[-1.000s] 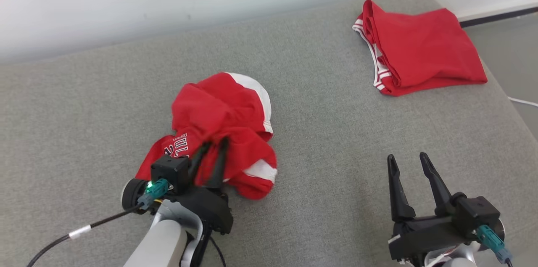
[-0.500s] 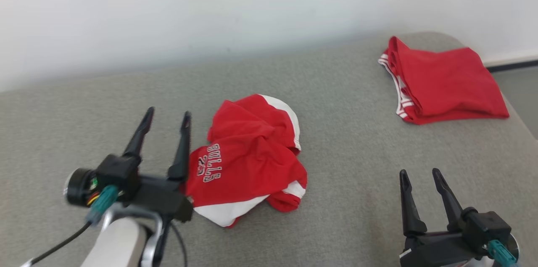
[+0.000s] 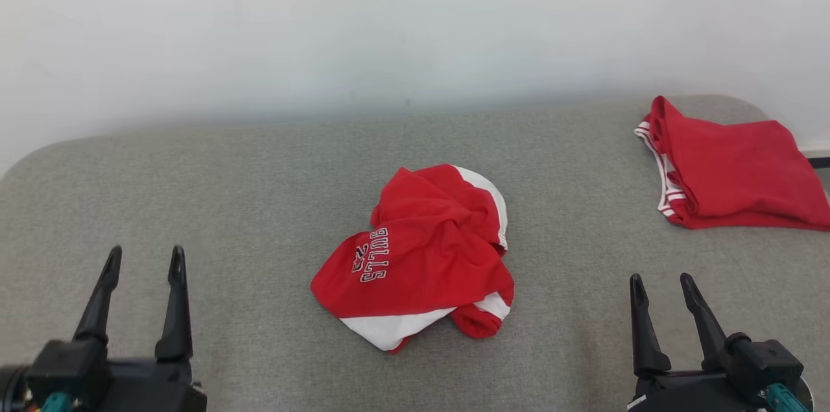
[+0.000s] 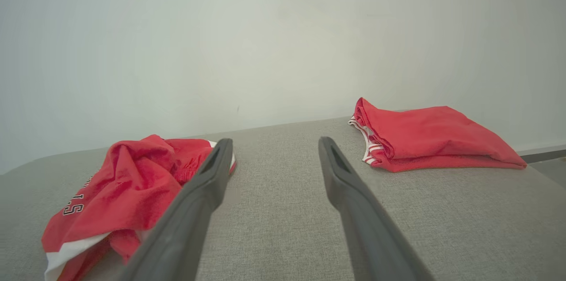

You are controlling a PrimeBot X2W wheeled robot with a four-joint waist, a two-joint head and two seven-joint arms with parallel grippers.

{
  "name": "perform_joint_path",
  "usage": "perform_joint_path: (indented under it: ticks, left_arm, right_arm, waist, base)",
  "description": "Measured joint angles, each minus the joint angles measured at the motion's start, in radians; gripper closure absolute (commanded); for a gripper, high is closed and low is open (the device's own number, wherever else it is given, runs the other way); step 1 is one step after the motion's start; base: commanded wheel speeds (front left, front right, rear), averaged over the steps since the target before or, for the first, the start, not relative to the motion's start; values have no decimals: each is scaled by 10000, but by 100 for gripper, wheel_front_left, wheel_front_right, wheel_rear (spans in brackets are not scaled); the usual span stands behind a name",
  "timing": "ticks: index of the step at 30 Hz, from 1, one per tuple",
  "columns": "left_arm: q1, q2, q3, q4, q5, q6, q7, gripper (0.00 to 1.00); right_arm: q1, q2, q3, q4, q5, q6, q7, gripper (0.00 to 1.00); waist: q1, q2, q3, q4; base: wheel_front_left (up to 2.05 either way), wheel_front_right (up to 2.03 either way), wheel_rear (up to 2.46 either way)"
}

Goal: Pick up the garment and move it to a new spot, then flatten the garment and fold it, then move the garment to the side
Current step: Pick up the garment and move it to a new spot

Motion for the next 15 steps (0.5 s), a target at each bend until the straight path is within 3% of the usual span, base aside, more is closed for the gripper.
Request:
perform_joint_path:
  ticks: [15]
  left_arm:
    - [1436,-213,-163,-130,121,416,-105,0]
  right_arm:
    - [146,0,10,38,155,0,0,0]
  waist:
    - [1,0,-124,394]
  base:
    - [0,0,0]
